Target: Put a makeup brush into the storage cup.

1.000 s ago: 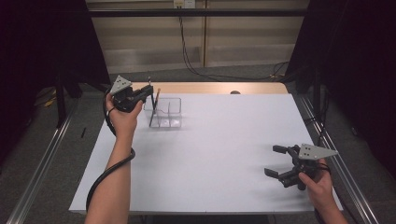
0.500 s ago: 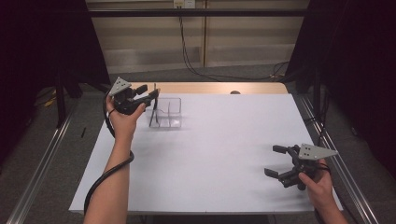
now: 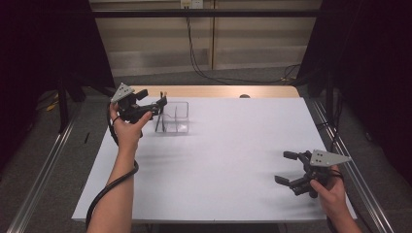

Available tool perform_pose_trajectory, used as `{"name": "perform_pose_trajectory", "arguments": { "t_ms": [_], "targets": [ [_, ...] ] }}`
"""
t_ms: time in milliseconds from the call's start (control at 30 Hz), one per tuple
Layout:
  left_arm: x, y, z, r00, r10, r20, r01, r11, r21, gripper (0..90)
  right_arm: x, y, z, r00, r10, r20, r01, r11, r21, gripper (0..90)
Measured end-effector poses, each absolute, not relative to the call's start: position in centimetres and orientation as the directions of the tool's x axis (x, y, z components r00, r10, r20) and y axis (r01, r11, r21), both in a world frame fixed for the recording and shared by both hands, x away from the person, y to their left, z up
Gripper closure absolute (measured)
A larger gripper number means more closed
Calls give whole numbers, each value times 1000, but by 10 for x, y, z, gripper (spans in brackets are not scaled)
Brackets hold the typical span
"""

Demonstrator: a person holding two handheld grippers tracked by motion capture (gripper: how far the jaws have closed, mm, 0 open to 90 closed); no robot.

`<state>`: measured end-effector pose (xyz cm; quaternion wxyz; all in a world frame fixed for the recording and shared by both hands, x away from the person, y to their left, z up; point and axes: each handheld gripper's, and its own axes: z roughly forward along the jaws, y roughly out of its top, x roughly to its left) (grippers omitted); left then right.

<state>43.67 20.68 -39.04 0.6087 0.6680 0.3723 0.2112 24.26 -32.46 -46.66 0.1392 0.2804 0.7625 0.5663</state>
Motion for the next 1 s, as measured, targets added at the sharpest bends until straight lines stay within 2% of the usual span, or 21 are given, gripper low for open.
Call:
{"name": "perform_pose_trajectory", "arguments": {
  "t_ms": [533,900,1000],
  "targets": [
    [430,211,-393,671,723,-164,226,11,974,1,241,-325,-466,-802,590,99,266,204,942,21],
    [420,209,-400,704,689,-173,218,22,976,0,239,-324,-465,-801,591,98,266,204,942,21],
    [417,211,-401,716,682,-151,211,-5,977,0,239,-324,-465,-801,591,99,266,203,942,20]
  ]
}}
